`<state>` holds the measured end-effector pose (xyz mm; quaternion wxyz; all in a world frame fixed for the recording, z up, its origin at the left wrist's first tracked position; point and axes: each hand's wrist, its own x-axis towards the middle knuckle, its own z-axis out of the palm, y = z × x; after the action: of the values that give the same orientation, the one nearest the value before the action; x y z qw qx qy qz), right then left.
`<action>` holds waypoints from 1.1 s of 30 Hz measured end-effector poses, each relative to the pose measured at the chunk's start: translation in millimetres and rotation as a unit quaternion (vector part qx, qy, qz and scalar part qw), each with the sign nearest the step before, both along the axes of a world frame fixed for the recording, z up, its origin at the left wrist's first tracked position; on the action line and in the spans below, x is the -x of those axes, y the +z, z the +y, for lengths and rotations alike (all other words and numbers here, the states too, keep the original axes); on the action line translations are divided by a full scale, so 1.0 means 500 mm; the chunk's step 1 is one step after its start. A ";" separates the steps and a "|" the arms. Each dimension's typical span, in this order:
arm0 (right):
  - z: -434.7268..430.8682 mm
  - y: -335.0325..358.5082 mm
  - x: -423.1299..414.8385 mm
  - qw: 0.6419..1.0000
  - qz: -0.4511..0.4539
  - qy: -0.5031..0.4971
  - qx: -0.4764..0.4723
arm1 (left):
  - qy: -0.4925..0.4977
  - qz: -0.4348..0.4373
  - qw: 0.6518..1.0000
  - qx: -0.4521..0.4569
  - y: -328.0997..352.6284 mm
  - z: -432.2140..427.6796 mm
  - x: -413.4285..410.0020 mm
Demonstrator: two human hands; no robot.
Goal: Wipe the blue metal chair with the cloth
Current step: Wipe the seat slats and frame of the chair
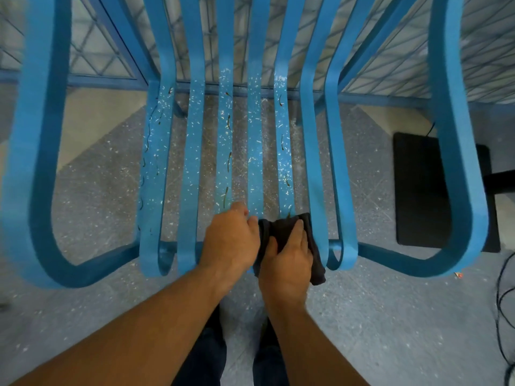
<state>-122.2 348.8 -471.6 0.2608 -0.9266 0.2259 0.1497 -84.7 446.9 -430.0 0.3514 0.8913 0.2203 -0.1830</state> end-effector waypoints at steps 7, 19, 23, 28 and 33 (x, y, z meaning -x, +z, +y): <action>-0.019 -0.016 0.000 0.995 0.067 -0.059 -0.036 | 0.023 0.040 0.999 0.007 -0.017 -0.009 0.021; -0.057 -0.018 -0.017 0.994 0.082 0.036 -0.069 | 0.054 0.014 0.998 0.007 -0.033 -0.005 0.025; -0.037 -0.017 -0.024 0.996 0.077 0.008 -0.040 | 0.062 0.005 0.998 -0.004 -0.036 -0.006 0.018; -0.034 -0.029 -0.010 0.990 0.056 -0.046 -0.117 | 0.075 -0.005 0.997 -0.011 -0.030 -0.015 -0.002; -0.041 -0.026 -0.013 0.990 0.026 -0.033 -0.137 | 0.089 -0.047 0.995 -0.010 -0.026 -0.016 -0.035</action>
<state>-115.6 328.2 -484.7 0.3846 -0.8697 0.2405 0.1945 -67.2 438.8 -443.1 0.3673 0.8795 0.2834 -0.1064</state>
